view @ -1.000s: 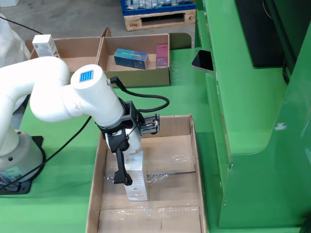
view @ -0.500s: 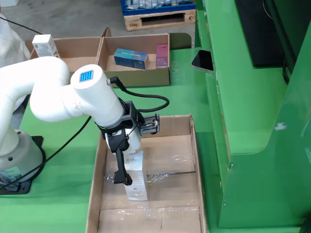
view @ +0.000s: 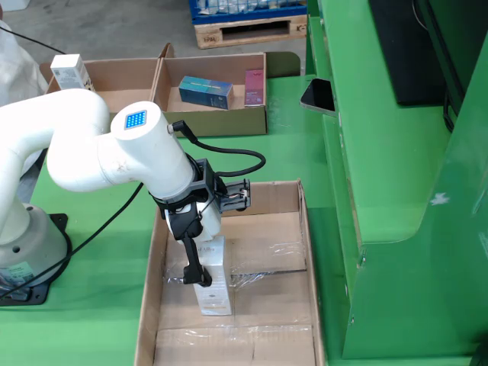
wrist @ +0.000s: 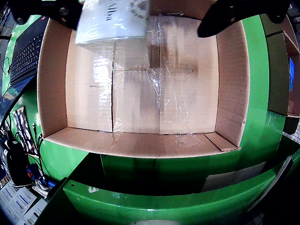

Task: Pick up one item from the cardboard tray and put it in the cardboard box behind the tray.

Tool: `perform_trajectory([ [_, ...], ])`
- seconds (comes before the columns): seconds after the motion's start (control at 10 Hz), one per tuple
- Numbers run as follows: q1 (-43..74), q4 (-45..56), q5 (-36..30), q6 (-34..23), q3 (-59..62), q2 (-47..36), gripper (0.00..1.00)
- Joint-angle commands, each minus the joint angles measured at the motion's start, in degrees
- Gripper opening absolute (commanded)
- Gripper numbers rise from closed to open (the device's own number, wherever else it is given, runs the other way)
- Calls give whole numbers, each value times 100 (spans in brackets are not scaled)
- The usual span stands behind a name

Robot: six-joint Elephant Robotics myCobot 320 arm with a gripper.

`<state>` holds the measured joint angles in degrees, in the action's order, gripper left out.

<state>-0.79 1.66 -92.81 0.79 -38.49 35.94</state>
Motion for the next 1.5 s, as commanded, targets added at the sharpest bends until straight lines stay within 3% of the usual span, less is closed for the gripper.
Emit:
perform_trajectory([
  [0.0,38,-70,-19,-41,137,-111,30],
  [0.3,38,-70,-19,-41,137,-111,0],
  [1.4,52,97,-57,-143,446,-62,0],
])
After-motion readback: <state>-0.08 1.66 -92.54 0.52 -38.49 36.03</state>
